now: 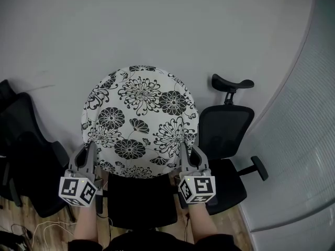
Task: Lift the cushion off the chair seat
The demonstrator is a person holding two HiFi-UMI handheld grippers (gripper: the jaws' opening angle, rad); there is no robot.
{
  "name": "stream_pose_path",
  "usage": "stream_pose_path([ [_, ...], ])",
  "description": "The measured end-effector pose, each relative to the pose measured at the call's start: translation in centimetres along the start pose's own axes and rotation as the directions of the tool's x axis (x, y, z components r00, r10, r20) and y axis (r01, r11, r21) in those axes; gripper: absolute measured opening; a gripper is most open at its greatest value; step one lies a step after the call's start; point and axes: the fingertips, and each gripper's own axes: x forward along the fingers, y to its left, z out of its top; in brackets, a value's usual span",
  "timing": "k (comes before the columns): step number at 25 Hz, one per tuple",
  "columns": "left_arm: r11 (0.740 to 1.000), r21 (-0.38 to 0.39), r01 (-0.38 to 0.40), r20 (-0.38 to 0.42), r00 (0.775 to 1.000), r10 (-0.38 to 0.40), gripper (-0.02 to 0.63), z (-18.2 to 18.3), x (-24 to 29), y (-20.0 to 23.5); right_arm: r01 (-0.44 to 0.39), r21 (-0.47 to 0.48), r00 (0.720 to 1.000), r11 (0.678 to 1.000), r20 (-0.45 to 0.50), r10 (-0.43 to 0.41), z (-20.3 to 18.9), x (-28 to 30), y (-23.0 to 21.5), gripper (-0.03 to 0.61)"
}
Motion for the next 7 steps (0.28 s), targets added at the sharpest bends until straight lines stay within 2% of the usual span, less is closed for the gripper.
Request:
stream_pose_path([
  [7, 1.0, -0.003, 0.003, -0.001, 1.0, -0.003, 0.02, -0.06, 0.05, 0.11, 0.007, -0.005, 1.0, 1.0, -0.001, -0.007, 0.01, -0.01, 0.07, 0.04],
])
